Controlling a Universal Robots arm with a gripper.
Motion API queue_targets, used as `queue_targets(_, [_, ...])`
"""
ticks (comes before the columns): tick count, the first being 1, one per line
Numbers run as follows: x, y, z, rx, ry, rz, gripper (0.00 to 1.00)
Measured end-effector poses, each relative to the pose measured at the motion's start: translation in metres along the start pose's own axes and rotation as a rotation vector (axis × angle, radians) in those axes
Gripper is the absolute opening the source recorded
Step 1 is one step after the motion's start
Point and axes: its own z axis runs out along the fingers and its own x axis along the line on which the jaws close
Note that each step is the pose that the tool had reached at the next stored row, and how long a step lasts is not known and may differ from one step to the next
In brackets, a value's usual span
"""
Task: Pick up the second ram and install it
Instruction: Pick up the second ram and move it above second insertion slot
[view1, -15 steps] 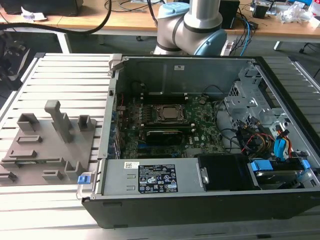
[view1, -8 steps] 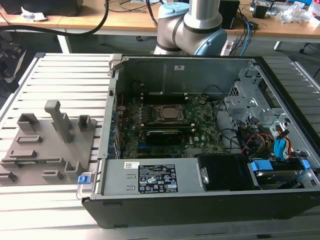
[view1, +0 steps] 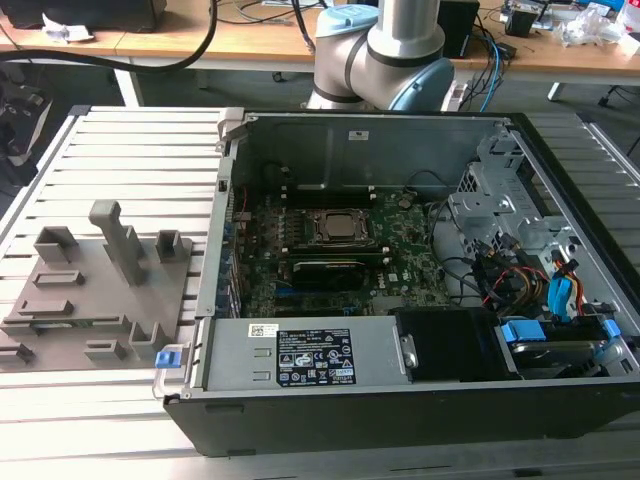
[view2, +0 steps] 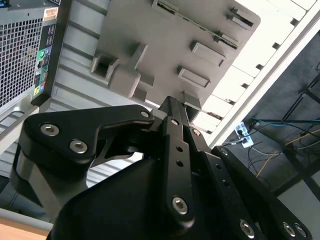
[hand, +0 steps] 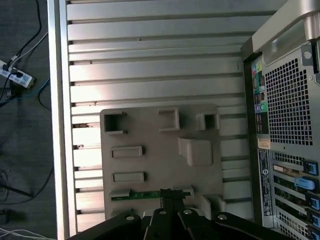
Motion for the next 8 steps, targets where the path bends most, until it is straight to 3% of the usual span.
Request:
queue_targets(4, [-0.0001,0.0,0.0001,-0.0039,0.0072,-0.162,0.11])
queue_targets(8, [-0.0001,0.0,0.0001,-0.0068,0.0128,-0.284,0.11])
